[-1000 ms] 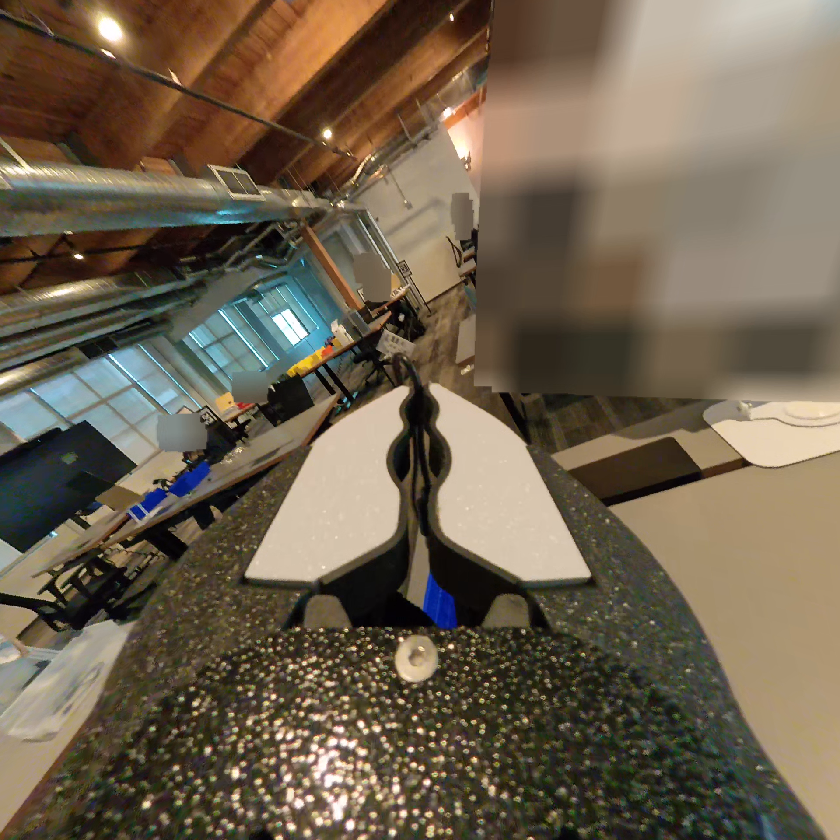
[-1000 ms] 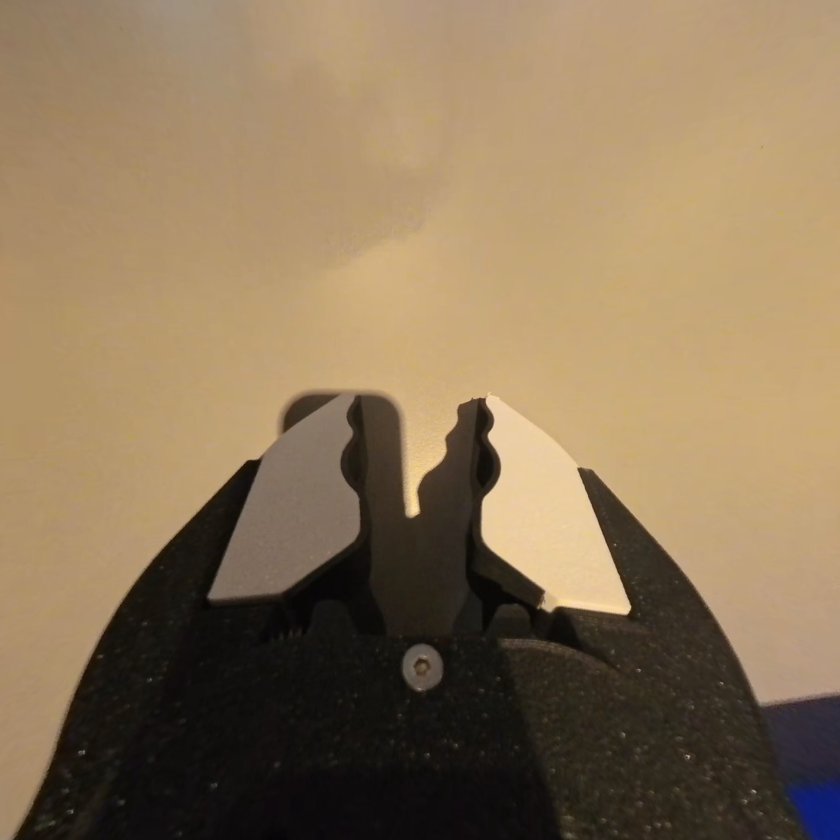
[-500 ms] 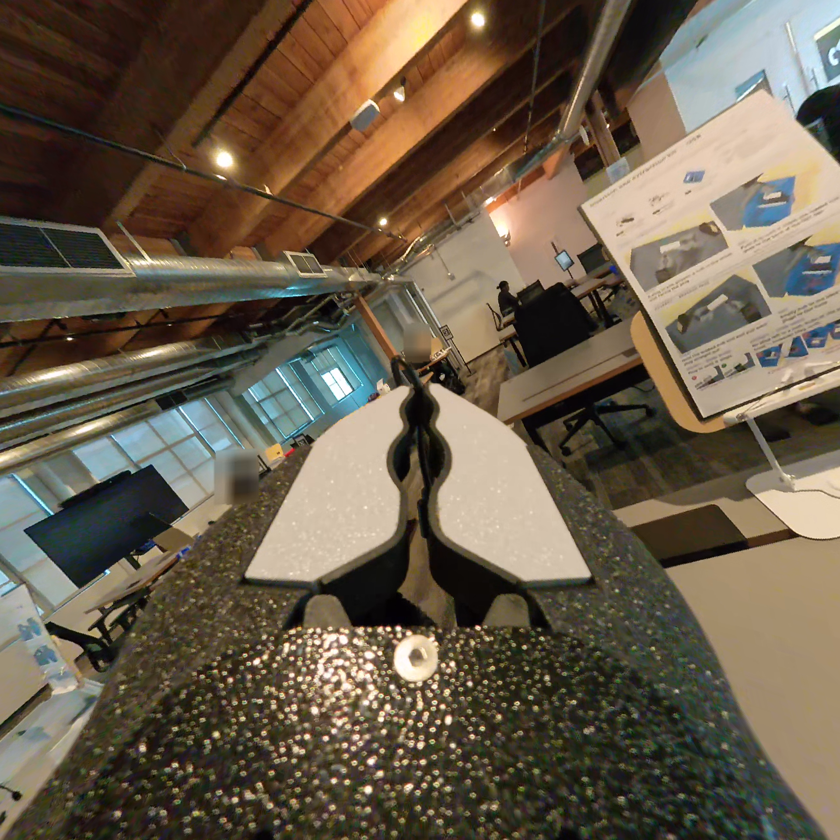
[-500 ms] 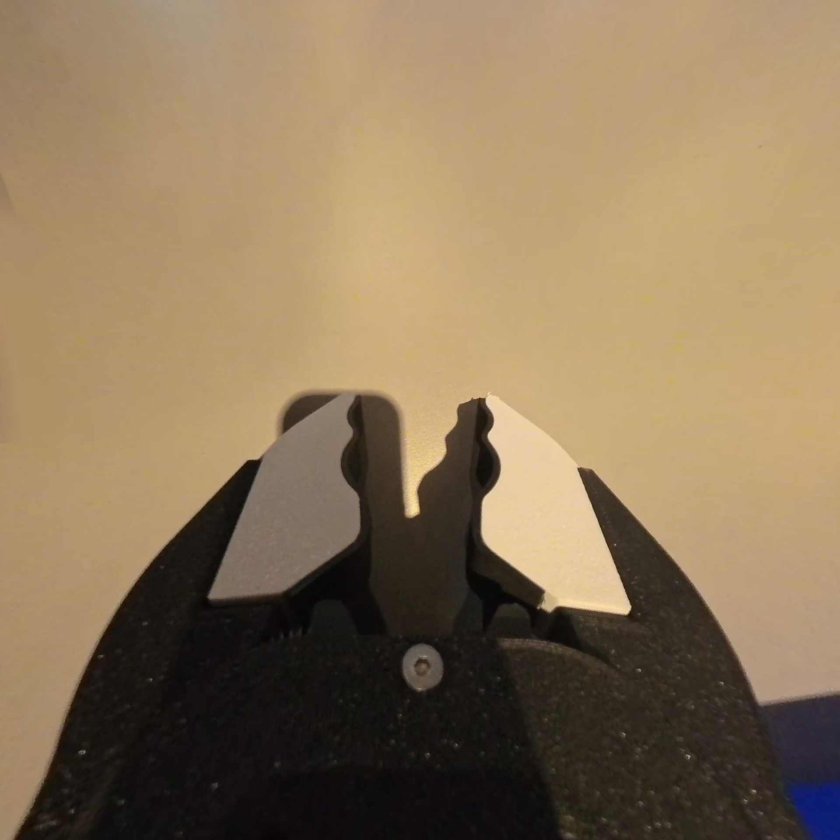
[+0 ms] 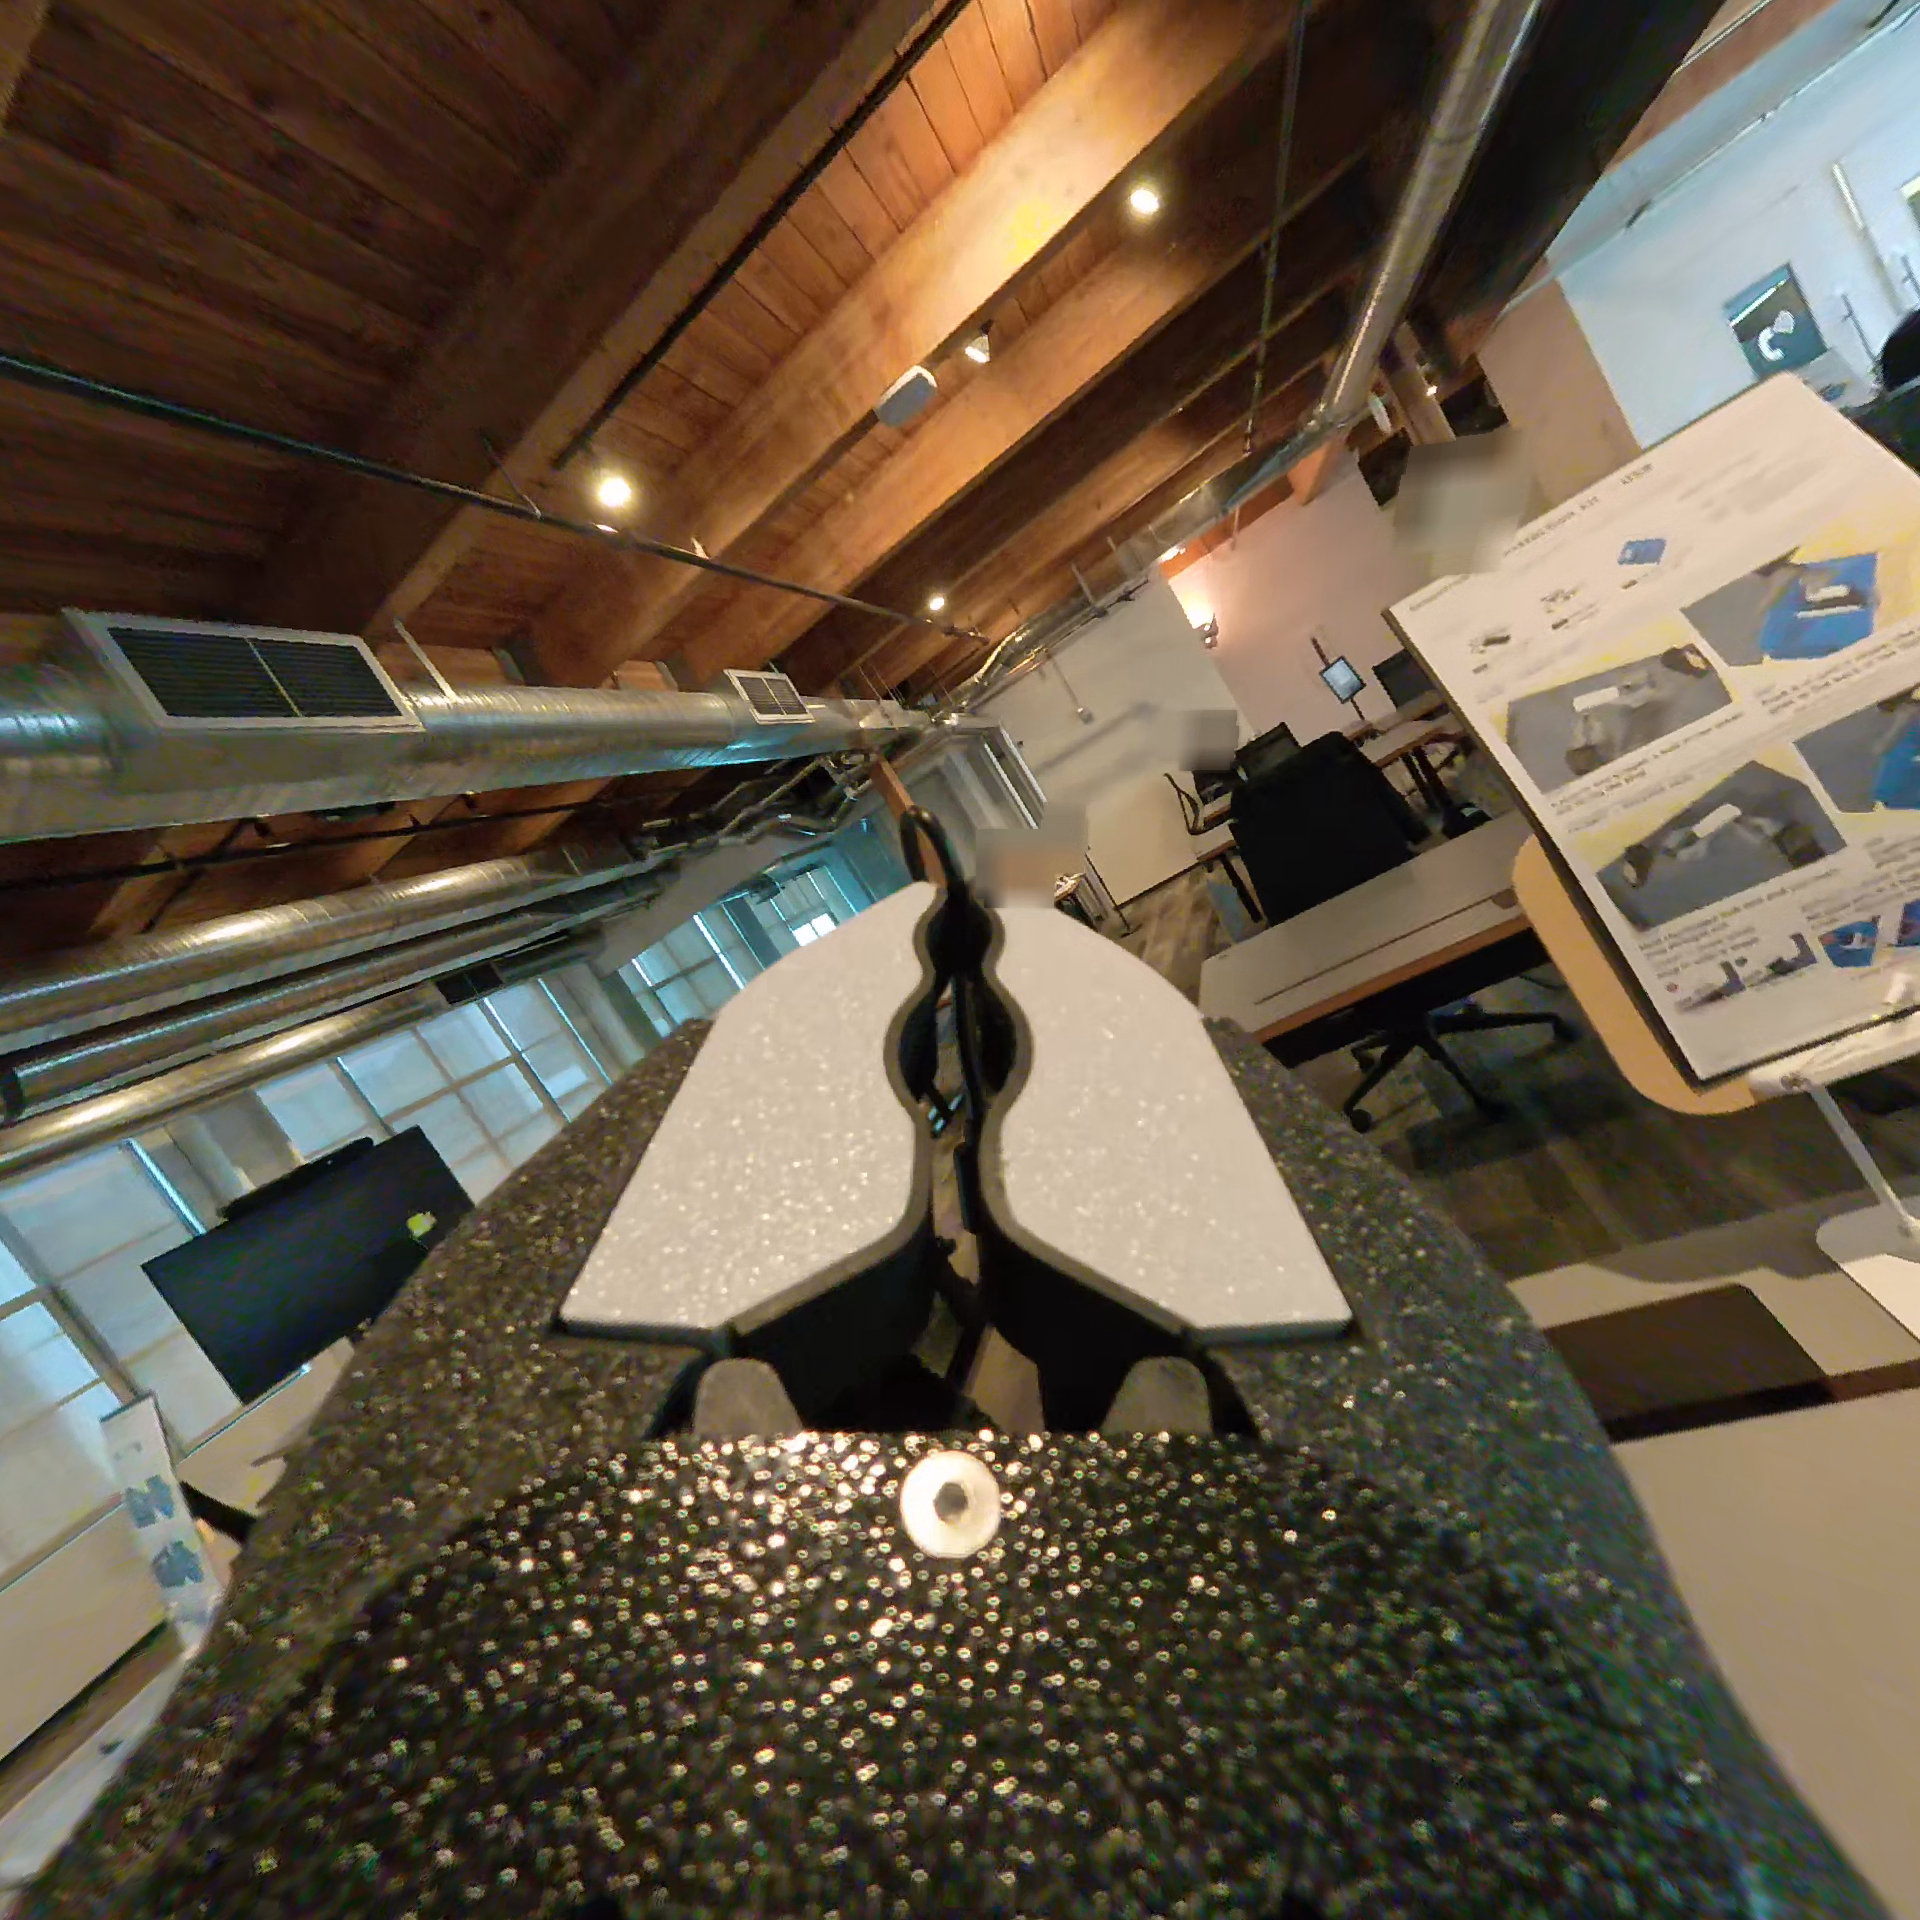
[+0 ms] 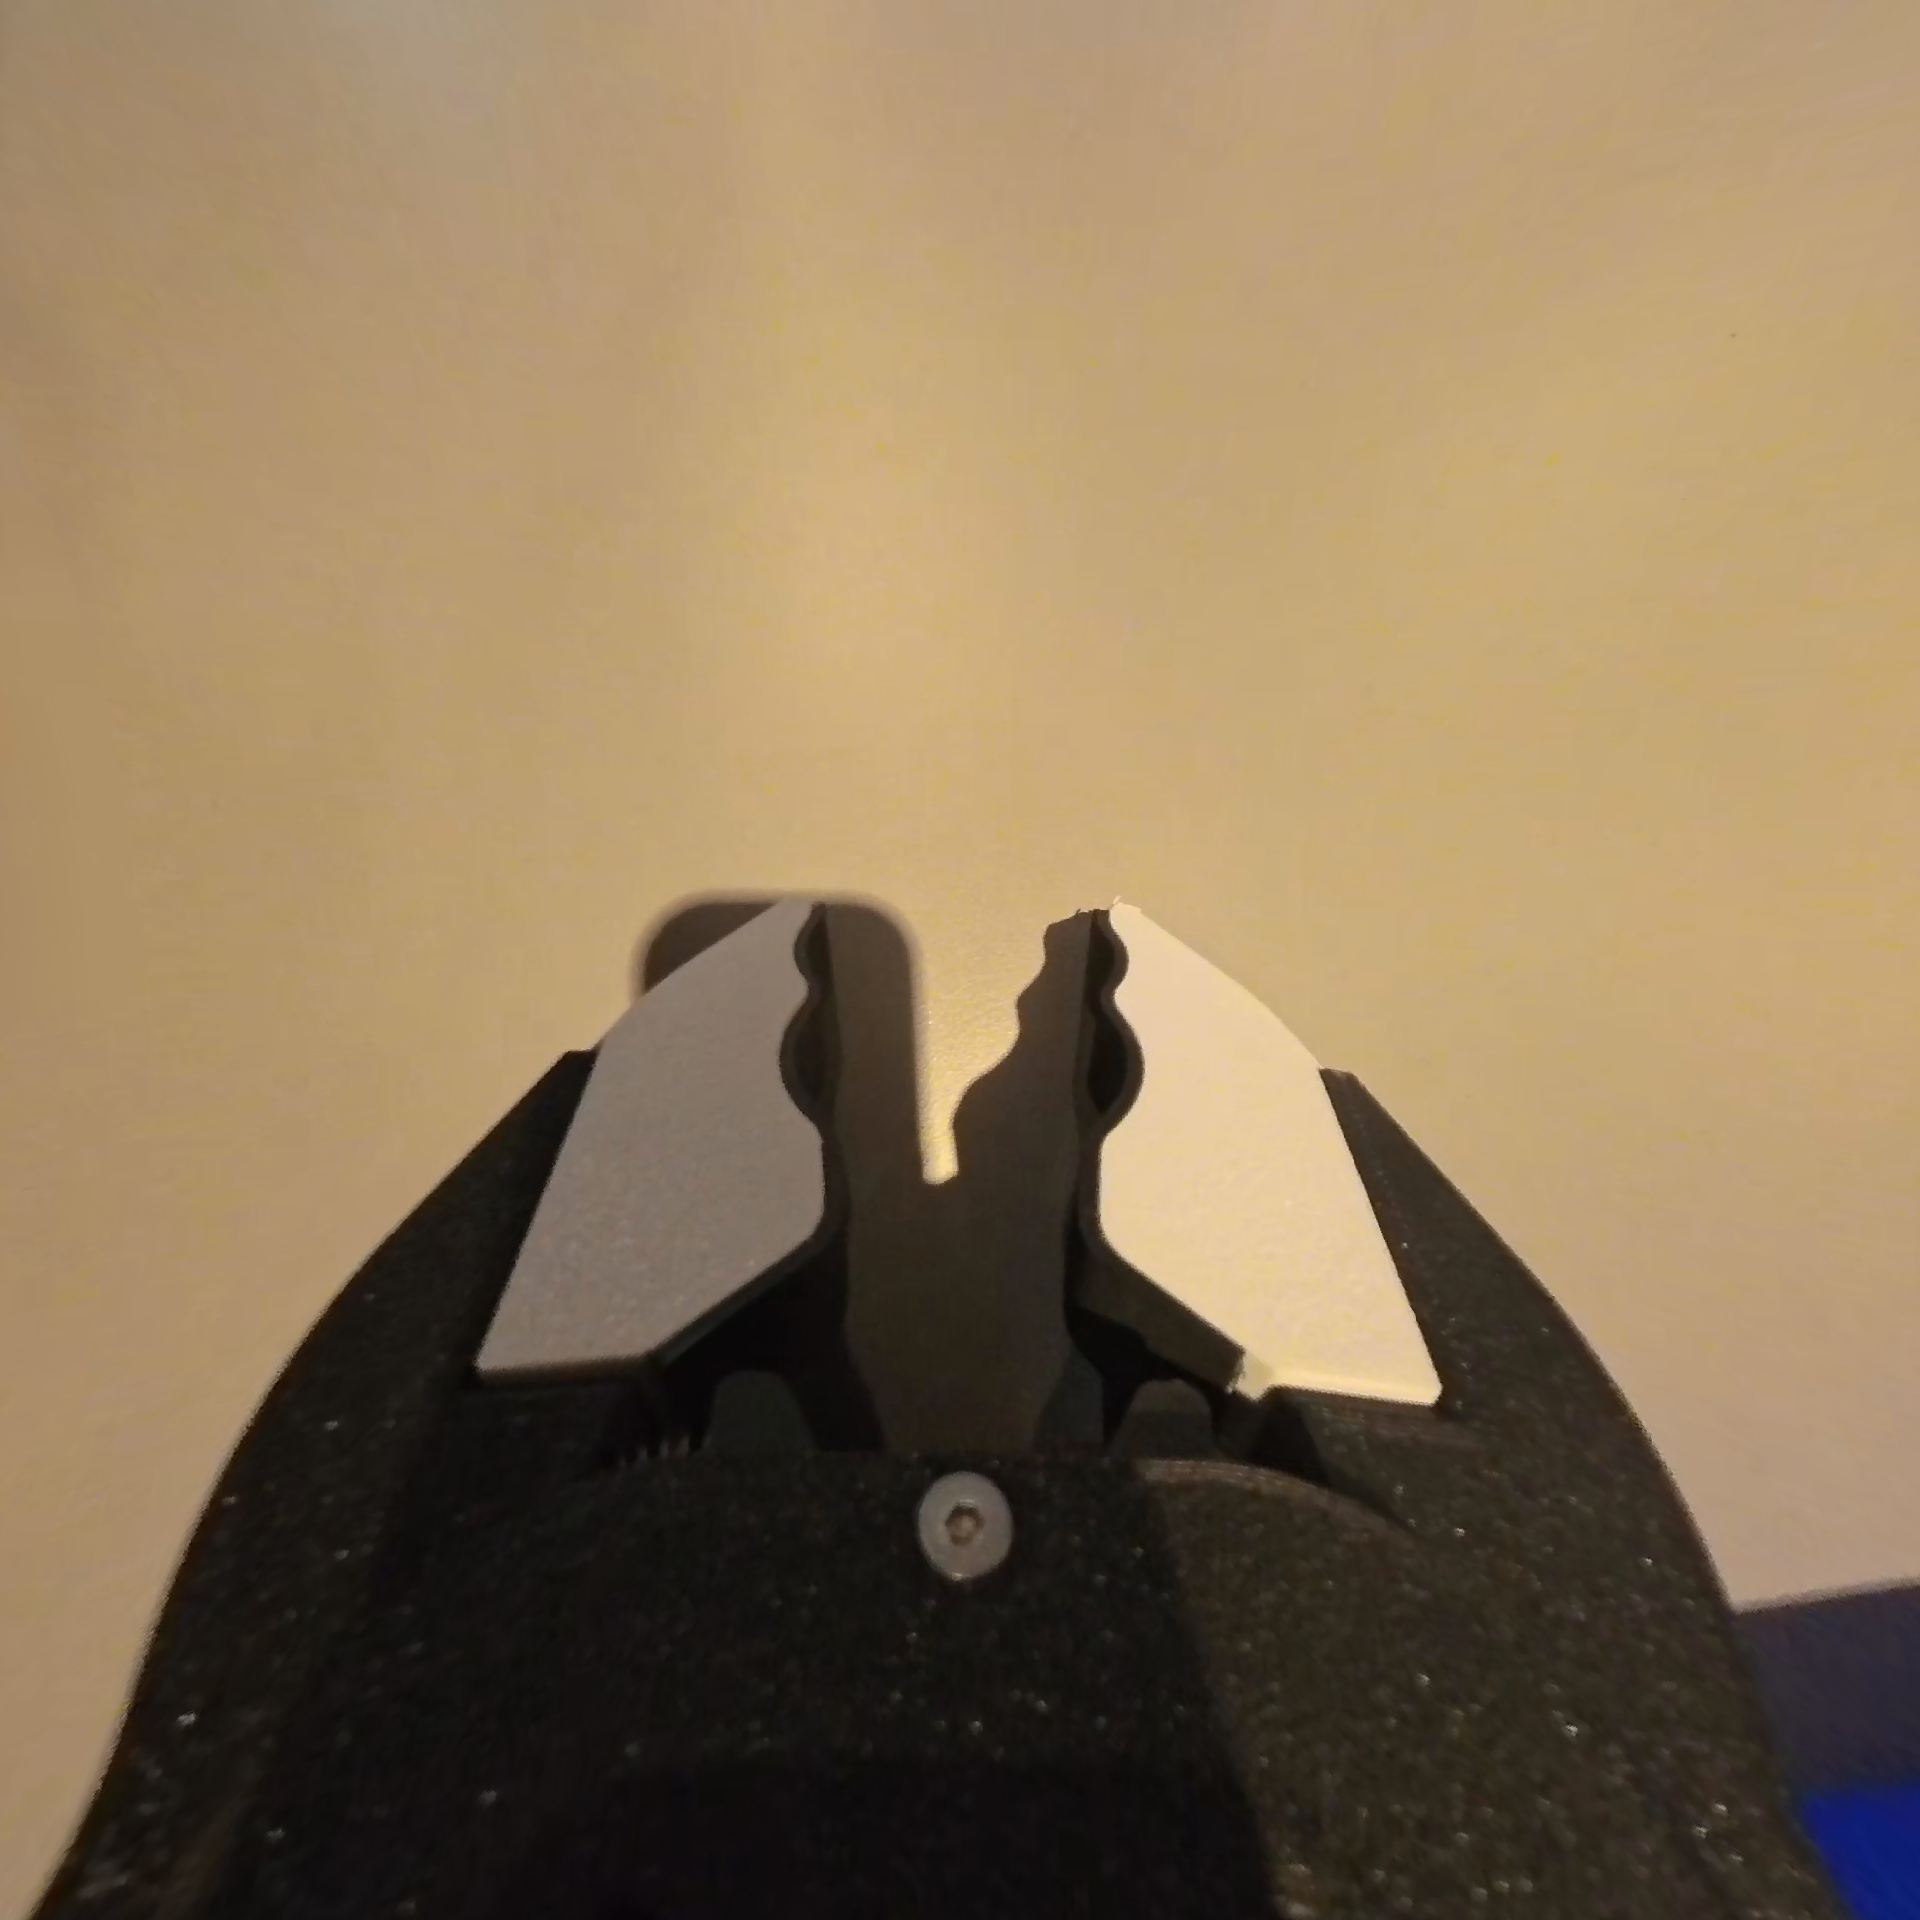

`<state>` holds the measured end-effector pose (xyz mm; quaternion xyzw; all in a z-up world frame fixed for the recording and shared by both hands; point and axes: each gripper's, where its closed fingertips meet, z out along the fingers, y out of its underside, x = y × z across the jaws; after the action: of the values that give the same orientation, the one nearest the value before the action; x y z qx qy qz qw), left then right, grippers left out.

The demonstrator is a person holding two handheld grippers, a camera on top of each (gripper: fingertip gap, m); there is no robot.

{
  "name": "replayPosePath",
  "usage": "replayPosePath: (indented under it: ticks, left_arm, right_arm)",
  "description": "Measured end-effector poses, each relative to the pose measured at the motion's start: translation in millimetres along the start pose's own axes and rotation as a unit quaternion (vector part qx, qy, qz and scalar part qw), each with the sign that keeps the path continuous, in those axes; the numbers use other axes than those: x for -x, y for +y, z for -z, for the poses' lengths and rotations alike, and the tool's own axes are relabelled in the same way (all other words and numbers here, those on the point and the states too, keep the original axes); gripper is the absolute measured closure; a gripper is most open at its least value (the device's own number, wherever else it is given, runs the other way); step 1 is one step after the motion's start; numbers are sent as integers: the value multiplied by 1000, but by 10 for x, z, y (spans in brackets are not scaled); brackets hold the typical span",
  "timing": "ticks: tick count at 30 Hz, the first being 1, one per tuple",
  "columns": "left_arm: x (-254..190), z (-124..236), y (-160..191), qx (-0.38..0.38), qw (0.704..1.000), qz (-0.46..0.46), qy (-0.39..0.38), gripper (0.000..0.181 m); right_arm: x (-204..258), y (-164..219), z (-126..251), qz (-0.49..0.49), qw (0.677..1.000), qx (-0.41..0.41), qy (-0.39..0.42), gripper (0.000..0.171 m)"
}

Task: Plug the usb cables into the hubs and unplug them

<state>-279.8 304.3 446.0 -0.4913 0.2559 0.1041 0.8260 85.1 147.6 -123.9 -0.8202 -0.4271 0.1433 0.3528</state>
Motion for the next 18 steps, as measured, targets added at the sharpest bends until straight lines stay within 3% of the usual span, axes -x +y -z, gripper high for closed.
replayPosePath:
  ticks: [6, 18]
  left_arm:
    - [152, -103, -165, -4, 1000, -10, -14, 180]
    - [1033, 280, -422, -18, 995, -21, -99, 180]
  right_arm:
    - [-1, 0, 0, 0, 1000, 0, 1, 123]
    - [0, 0, 0, -1, 1000, 0, -1, 123]
